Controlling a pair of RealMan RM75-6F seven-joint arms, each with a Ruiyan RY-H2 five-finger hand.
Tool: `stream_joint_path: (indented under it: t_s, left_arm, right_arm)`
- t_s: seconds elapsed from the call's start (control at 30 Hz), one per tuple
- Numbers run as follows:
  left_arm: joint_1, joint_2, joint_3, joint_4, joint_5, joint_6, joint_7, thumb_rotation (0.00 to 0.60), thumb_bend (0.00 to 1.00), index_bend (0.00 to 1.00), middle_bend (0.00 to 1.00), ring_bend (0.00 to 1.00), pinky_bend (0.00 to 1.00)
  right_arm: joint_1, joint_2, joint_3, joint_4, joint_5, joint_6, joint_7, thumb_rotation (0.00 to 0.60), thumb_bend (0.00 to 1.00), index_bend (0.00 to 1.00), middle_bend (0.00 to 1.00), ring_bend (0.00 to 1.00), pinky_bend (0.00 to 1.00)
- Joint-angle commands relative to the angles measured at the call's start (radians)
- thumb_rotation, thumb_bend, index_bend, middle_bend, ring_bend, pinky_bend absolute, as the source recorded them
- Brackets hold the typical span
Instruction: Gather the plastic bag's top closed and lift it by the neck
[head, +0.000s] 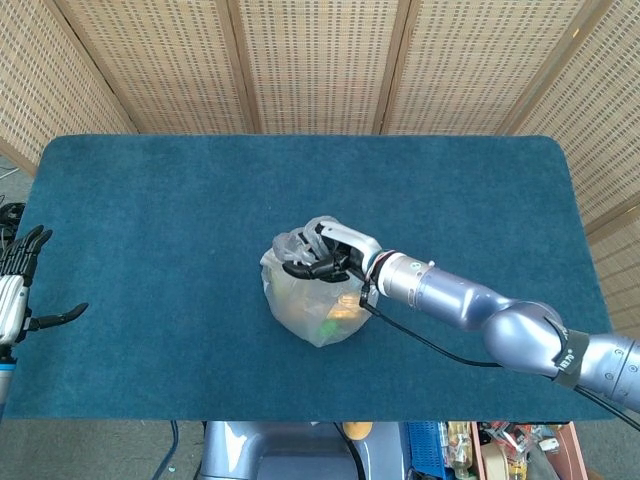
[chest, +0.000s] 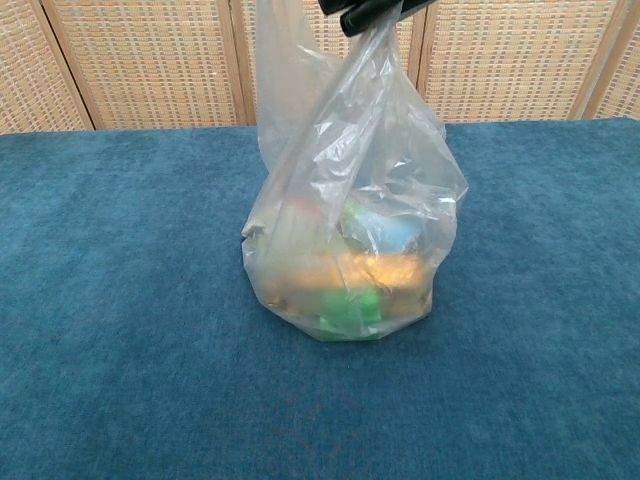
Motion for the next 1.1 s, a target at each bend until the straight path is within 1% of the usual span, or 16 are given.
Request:
stream_joint_path:
  t_s: [0.03,0.13,0.23,0.3,0.43,0.67,0.73,0.93,1.1]
  left_arm:
    - [0.0,0.001,-0.001,0.001,-0.001,-0.006,-0.002,0.6,0.14,0.0,0.0,0.0,0.0]
    - [-0.001,0.001,-0.005,0.0,-0.006,-0.017,-0.003,0.6,0.14,0.0,0.0,0.0,0.0]
    - [-0.002,0.002,-0.006,0.0,-0.007,-0.024,-0.006,0.6,0.14,0.0,0.0,0.0,0.0]
    - [-0.002,0.002,-0.007,0.001,-0.008,-0.028,-0.006,0.6,0.14,0.0,0.0,0.0,0.0]
    - [-0.002,0.004,-0.012,0.001,-0.01,-0.032,-0.007,0.6,0.14,0.0,0.0,0.0,0.0]
    - [0.0,0.004,-0.015,0.005,-0.012,-0.037,-0.011,0.6,0.14,0.0,0.0,0.0,0.0]
    - [-0.001,0.002,-0.017,0.01,-0.012,-0.041,-0.015,0.6,0.14,0.0,0.0,0.0,0.0]
    - [-0.004,-0.002,-0.016,0.019,-0.008,-0.056,-0.02,0.6,0.14,0.0,0.0,0.0,0.0]
    - [-0.004,-0.003,-0.021,0.019,-0.015,-0.062,-0.023,0.6,0.14,0.0,0.0,0.0,0.0]
  right_arm:
    - [0.03,0.01,-0.013,0.015,0.043,0.045,0.041,0.6,1.0,0.94,0.96,0.93,1.0]
    - [0.078,0.039,-0.044,0.028,0.089,0.054,0.071,0.6,1.0,0.95,0.97,0.95,1.0]
    - [0.111,0.065,-0.055,0.037,0.126,0.05,0.097,0.6,1.0,0.95,0.98,0.96,1.0]
    - [0.13,0.086,-0.055,0.047,0.14,0.032,0.108,0.6,1.0,0.95,0.98,0.97,1.0]
    - [0.18,0.137,-0.068,0.077,0.165,-0.043,0.135,0.6,1.0,0.95,0.99,0.98,1.0]
    - [0.215,0.194,-0.057,0.093,0.185,-0.084,0.176,0.6,1.0,0.95,0.99,0.98,1.0]
    - [0.228,0.228,-0.049,0.091,0.191,-0.098,0.191,0.6,1.0,0.95,0.99,0.98,1.0]
    - [0.272,0.303,-0.054,0.091,0.198,-0.112,0.232,0.6,1.0,0.95,0.99,0.98,1.0]
    - [0.305,0.335,-0.07,0.105,0.196,-0.108,0.256,0.6,1.0,0.95,0.99,0.98,1.0]
